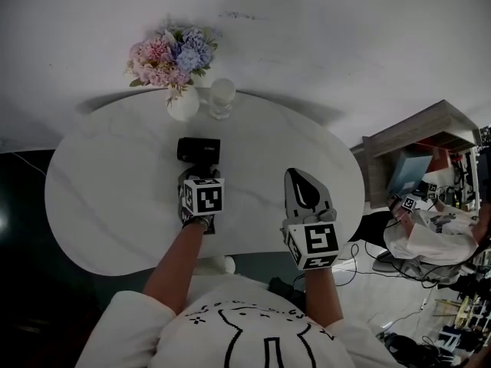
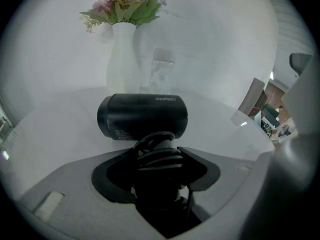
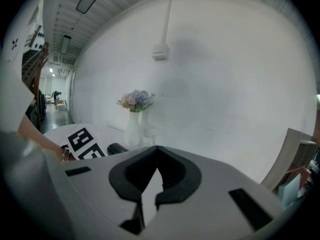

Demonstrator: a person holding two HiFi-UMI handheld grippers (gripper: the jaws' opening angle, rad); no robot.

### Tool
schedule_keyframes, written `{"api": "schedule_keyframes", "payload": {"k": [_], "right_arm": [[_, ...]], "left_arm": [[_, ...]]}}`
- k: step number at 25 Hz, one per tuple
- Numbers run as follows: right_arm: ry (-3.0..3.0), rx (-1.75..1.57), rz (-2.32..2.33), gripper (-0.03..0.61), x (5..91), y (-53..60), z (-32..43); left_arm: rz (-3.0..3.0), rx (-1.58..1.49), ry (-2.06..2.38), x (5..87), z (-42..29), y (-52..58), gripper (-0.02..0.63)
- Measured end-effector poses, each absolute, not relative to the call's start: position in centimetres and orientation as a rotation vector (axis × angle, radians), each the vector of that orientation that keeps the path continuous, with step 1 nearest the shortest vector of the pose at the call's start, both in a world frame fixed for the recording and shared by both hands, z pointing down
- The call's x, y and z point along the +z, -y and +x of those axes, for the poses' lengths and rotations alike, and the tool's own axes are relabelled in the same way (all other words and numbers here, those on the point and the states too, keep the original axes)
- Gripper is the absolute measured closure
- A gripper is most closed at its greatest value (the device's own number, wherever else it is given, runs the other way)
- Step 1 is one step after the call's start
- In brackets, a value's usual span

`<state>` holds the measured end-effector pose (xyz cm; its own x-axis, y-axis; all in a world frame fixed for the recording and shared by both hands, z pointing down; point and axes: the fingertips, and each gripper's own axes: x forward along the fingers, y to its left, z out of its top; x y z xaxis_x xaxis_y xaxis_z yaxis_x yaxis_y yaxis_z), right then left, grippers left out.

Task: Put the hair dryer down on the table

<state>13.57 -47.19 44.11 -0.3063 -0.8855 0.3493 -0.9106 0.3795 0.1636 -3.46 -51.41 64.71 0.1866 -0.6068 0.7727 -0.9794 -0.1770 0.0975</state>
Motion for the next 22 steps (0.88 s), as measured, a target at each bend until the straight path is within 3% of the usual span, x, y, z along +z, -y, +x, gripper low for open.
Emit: {"api": "schedule_keyframes", "payload": {"k": [12,17,22], "right_arm": [[2.268,0.099,1.568,0.578,44.3,46.9,13.9],[2.272,0.106,1.576,0.578,44.3,46.3,14.3],[2.278,0.114,1.588,0.578,44.1,45.4,14.8]], "left_arm": [[1.764,0.821,1.548,65.3,-3.3,51.7,0.354],[1.803,0.805,1.521,65.2,-2.5,51.6,0.279],[1.838,0.782,1.532,64.4,-2.4,51.1,0.25]]}}
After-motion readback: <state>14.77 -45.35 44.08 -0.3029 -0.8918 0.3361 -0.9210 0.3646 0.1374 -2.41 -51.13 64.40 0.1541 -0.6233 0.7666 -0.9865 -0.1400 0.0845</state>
